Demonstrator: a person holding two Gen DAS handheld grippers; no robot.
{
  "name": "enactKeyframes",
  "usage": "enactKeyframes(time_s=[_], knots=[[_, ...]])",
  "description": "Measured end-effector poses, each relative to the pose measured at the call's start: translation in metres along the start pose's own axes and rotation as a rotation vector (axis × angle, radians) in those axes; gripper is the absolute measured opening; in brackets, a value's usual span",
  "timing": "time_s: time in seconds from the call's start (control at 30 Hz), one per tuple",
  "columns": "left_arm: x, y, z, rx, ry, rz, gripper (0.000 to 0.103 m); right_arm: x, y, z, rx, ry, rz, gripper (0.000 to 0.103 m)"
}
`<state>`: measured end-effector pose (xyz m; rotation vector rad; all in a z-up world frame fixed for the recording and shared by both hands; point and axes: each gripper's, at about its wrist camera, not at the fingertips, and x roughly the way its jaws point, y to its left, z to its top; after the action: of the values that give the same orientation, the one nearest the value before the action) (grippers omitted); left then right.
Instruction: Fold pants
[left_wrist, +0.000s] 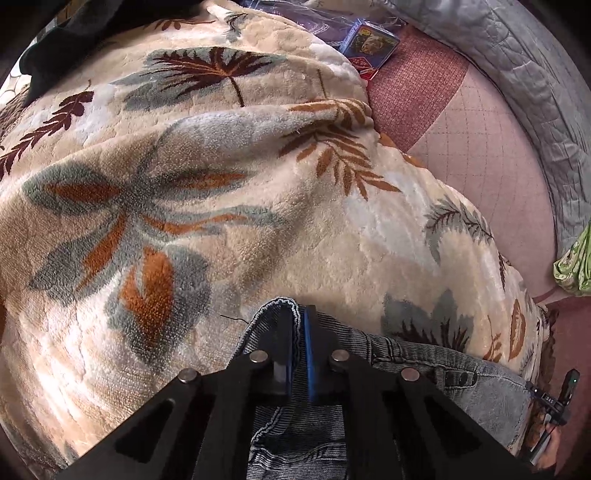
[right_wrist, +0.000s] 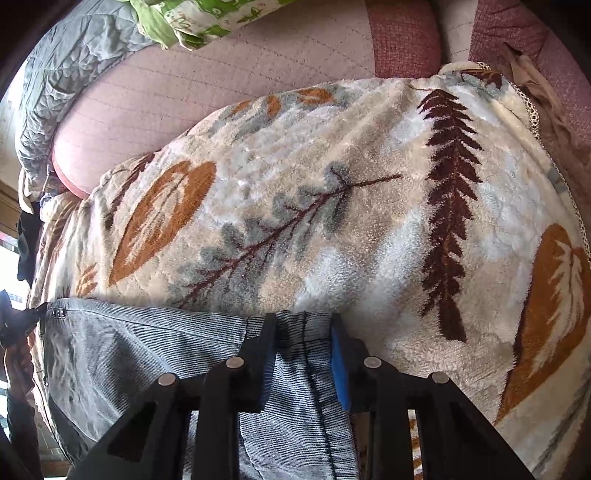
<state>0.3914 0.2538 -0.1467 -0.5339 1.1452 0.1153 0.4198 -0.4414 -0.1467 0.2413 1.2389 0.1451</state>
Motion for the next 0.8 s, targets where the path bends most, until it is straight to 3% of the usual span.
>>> enactKeyframes(time_s=[0.37,0.63,0.8], knots=[[-0.003,-0.007,0.000,0.039,-0.008,0.046,0.003,-0.005,0.006,-0.002,-0.028,-0.029,-0.007,0.021],[-0.025,-0.003,-0.004,0.030,-0.053,-0.002,0.003,-0.025,0.012,-0.004,-0.027,-0.073,-0.014,0.021],[-0.027,0.001,-0.004,0.010,-0.033,-0.040,0.003,-0.027,0.016,-0.006,-0.033,-0.071,-0.023,0.021]])
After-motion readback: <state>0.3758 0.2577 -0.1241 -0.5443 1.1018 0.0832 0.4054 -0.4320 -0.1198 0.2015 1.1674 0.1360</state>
